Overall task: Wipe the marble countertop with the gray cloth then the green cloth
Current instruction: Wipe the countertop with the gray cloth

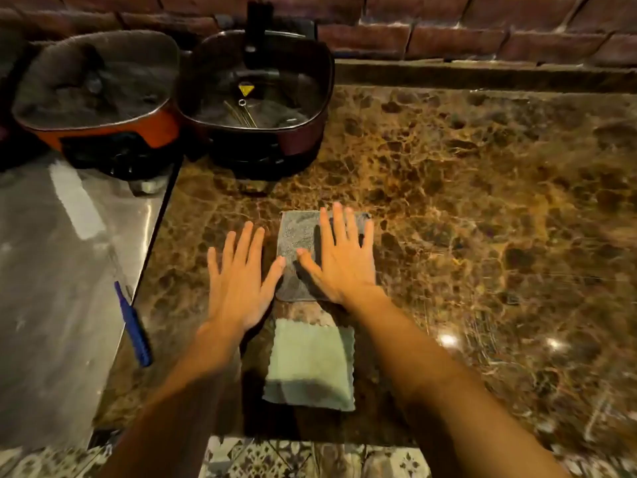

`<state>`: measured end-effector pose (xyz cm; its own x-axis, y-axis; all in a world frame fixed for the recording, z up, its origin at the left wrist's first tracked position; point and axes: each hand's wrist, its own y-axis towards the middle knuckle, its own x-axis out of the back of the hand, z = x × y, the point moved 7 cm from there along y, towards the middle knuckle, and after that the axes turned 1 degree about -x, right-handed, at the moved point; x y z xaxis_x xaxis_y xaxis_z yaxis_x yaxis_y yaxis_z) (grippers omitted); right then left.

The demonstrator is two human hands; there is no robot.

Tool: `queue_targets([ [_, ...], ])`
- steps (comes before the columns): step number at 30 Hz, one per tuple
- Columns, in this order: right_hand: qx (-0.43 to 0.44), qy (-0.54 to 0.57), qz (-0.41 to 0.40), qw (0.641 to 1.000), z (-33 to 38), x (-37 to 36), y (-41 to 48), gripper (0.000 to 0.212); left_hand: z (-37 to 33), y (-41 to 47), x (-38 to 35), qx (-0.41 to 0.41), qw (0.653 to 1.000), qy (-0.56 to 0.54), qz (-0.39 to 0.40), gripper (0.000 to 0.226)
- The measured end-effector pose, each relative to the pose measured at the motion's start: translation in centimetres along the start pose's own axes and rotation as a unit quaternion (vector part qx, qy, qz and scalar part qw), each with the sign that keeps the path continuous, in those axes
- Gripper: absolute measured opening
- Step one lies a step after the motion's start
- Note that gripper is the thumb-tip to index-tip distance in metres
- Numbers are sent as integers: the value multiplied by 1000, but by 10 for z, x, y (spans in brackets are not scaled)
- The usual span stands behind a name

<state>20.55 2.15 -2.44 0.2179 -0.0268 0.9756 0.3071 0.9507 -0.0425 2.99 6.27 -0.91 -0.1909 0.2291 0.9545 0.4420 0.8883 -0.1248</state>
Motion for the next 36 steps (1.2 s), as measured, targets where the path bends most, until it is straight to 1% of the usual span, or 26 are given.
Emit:
queue_targets([
  [3, 2, -11, 64, 998, 8, -30, 14, 85, 5, 5, -10, 13, 1000, -8, -7, 77],
  [6, 17, 0, 63, 998, 5, -44, 13, 83, 4, 7, -21, 3, 1000, -14, -18, 76],
  [9, 28, -11, 69, 997, -9, -45, 14, 80, -5, 15, -30, -13, 1000, -12, -20, 75],
  [13, -3, -6, 70, 998, -44, -38, 9, 79, -35, 28, -41, -33, 999, -20, -18, 75],
  [16, -28, -2, 64, 998, -77, -30, 5, 77, -62, 37, -50, -51, 999, -6, -5, 73],
  [19, -64, -3, 62, 996, -121, -20, 2, 75, -91, 42, -59, -55, 998, 8, 12, 68],
  [25, -134, -11, 60, 989, -207, 1, -1, 74, -144, 50, -86, -94, 993, 52, 39, 66],
  [30, -166, 4, 44, 985, -243, 9, 10, 72, -172, 57, -101, -99, 993, 57, 43, 63],
  [33, -176, 10, 42, 983, -251, 11, 15, 72, -181, 57, -108, -108, 991, 66, 44, 64],
  [36, -176, -3, 39, 984, -254, 12, 18, 78, -184, 57, -112, -106, 991, 69, 41, 66],
])
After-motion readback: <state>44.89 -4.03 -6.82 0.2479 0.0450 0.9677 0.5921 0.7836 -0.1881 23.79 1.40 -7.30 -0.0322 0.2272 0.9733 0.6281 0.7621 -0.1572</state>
